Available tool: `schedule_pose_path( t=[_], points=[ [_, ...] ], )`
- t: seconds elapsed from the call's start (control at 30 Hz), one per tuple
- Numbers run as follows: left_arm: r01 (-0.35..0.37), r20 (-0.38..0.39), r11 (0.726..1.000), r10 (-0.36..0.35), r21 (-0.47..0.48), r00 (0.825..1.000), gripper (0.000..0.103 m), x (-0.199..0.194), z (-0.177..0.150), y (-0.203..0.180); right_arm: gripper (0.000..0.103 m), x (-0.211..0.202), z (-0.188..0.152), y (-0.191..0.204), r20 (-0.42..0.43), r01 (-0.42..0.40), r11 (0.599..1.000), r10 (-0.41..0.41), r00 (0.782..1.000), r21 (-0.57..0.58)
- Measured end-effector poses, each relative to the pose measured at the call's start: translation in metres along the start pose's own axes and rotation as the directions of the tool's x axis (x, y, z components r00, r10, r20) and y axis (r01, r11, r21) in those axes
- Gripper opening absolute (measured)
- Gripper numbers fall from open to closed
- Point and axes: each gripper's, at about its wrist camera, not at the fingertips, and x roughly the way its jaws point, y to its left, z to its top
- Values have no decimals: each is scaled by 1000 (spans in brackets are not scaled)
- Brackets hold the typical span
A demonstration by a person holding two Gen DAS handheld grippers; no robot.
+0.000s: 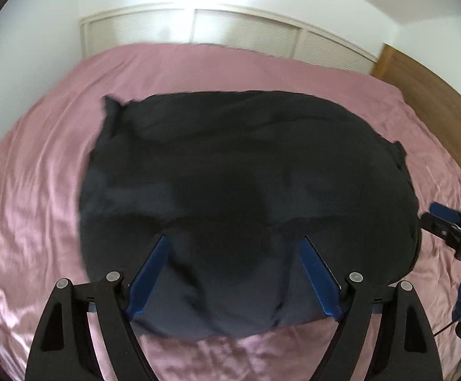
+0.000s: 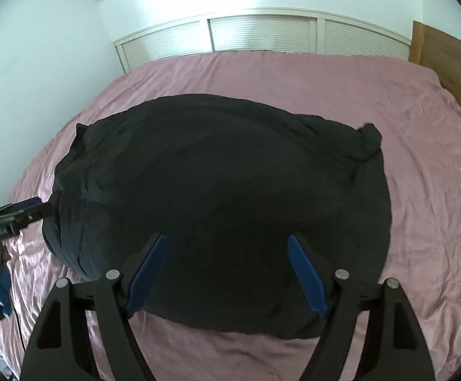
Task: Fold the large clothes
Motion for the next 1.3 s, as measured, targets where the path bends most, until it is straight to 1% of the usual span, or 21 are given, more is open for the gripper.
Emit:
schedule_pose_path(
  t=[0.07,0.13,0.23,0.3,0.4,0.47,0.53,0.57,0.6,0.63,0.67,0.73,0.87,1.03,1.1,1.2,1.3],
  points=[
    [16,11,999,-17,42,1000,84,8,3,-15,78,5,3,5,14,1,1000,-1,1000,-15],
    [16,24,997,-18,79,1000,84,18,8,-28,78,11,6,9,22,4,1000,-3,1000,-25],
    [19,11,992,-21,124,1000,85,43,19,-43,78,26,10,10,21,-3,1000,4,1000,-29],
    [9,3,989,-10,149,1000,85,63,29,-50,78,41,11,10,6,-1,999,1,1000,-36],
    [-26,10,977,24,210,1000,85,92,54,-61,78,67,18,3,-9,-2,999,2,1000,-32],
    [-36,4,973,35,226,999,85,110,72,-64,78,83,28,-3,-7,5,999,-6,1000,-40],
    [-55,-3,974,57,218,998,86,128,90,-62,79,100,42,-11,-8,5,999,-5,1000,-36],
    [-63,-9,975,66,214,998,89,137,99,-61,79,107,48,-15,-11,9,999,-9,1000,-31],
    [-70,-20,977,76,203,997,89,147,108,-59,79,114,55,-20,-9,16,1000,-16,1000,-24],
    [-77,-25,978,83,195,996,90,155,114,-57,79,120,61,-24,-12,18,1000,-18,1000,-16],
    [-82,-32,978,89,190,995,91,163,119,-55,82,128,67,-27,-22,16,1000,-16,1000,-9],
    [-88,-57,981,100,175,993,92,182,128,-52,83,142,78,-36,-30,23,1000,-23,999,6],
    [-97,-108,986,113,138,988,95,215,140,-42,84,169,96,-56,-48,36,999,-35,998,34],
    [-115,-167,986,134,117,977,98,251,153,-44,84,210,115,-79,-110,58,994,-48,993,90],
    [-118,-194,987,137,110,971,100,266,156,-43,84,226,120,-82,-130,73,993,-61,990,88],
    [-108,-219,990,124,86,968,101,279,155,-34,86,243,122,-86,-151,85,993,-72,986,85],
    [-94,-221,993,107,68,969,102,290,153,-28,89,264,125,-93,-169,78,992,-60,984,97]
  ],
)
